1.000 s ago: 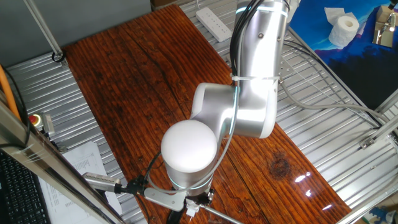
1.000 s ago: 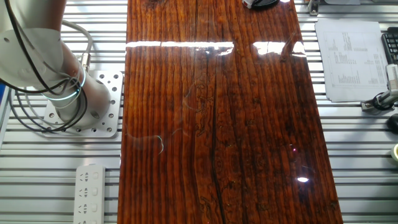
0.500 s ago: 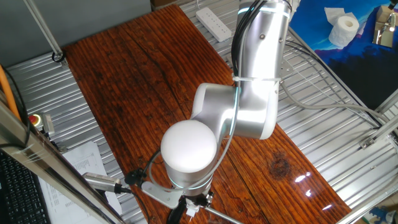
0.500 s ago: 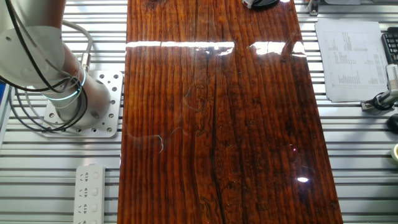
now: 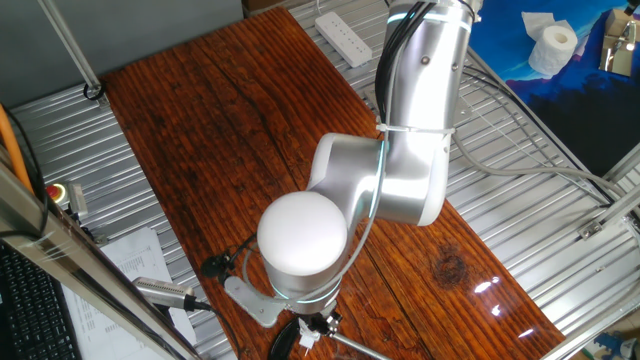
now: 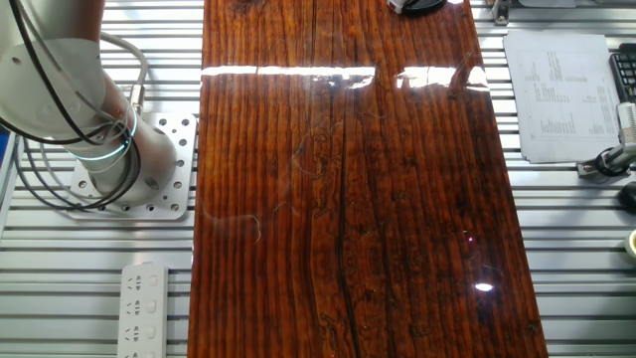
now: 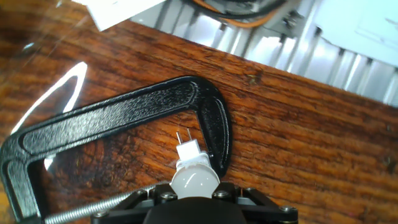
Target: Install the light bulb by rotating it
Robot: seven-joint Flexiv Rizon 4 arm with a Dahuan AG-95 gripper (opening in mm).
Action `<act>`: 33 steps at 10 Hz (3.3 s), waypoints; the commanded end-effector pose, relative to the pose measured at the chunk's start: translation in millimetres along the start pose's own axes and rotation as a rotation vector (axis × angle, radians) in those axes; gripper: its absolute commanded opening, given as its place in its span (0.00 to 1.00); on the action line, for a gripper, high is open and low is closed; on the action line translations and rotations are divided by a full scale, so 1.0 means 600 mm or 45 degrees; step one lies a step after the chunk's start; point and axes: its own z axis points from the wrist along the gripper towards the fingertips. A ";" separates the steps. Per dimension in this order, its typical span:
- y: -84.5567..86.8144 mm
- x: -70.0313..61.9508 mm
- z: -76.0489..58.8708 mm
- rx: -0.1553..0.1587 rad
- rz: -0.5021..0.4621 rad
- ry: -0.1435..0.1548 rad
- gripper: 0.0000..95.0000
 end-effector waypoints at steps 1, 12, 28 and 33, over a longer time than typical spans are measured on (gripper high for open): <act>-0.001 0.002 -0.001 -0.010 0.094 -0.004 0.00; -0.005 0.002 -0.001 -0.031 0.379 -0.017 0.20; -0.001 -0.002 -0.014 -0.048 0.520 -0.022 0.60; 0.003 -0.005 -0.020 -0.063 -0.141 0.001 0.40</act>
